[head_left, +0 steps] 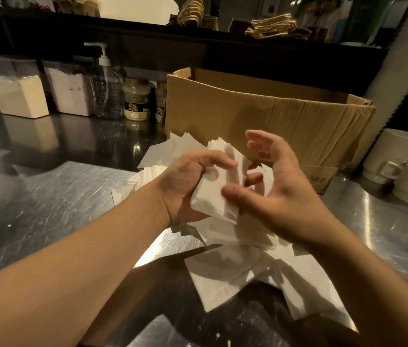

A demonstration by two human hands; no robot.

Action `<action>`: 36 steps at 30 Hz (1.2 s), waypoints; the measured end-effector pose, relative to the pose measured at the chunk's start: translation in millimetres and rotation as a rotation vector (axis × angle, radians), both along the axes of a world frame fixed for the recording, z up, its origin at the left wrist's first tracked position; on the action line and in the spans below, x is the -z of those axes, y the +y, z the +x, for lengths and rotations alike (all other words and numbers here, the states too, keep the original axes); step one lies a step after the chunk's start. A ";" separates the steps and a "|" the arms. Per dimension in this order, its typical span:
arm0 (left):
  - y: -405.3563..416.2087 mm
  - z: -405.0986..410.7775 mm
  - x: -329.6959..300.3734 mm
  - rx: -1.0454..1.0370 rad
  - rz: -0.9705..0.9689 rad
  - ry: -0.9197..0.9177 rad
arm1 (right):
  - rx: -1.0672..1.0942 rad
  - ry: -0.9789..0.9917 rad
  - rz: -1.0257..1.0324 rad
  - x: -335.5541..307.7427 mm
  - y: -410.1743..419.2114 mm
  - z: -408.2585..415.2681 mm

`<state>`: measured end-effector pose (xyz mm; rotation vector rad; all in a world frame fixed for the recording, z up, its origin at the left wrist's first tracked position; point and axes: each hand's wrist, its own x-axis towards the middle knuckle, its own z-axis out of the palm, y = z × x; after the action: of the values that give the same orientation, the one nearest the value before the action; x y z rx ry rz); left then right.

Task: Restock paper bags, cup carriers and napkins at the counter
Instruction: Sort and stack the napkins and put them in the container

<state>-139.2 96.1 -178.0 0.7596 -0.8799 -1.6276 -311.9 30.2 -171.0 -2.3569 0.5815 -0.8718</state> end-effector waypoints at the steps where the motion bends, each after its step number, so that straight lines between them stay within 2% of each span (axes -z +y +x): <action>1: -0.6 -1.3 0.5 0.010 -0.015 0.008 | -0.030 0.050 -0.055 0.7 1.9 -0.5; 5: -1.6 -5.8 1.9 -0.002 -0.045 0.010 | -0.046 0.193 -0.179 -0.5 7.8 1.0; 9: -2.4 -5.5 2.9 -0.039 0.010 -0.033 | -0.067 0.234 -0.185 -3.1 9.2 0.5; 14: 0.0 -9.4 0.2 -0.123 -0.009 -0.049 | -0.059 0.279 -0.273 -0.6 8.0 1.9; 19: 2.3 -11.5 -3.7 -0.112 0.051 -0.013 | -0.095 0.147 -0.292 5.1 1.9 1.8; 25: -2.1 -8.6 -5.3 -0.127 0.086 0.041 | -0.013 -0.077 -0.468 10.8 -5.2 5.9; 31: -0.8 -8.9 -6.9 -0.120 0.095 0.039 | -0.043 -0.020 -0.554 15.4 -4.1 5.6; 36: -1.4 -8.4 -7.6 -0.163 0.127 0.031 | -0.051 -0.060 -0.576 18.6 -1.1 6.2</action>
<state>-147.6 94.6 -170.4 0.8687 -0.6796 -1.5565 -305.7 29.1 -189.6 -2.8212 0.2621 -1.2064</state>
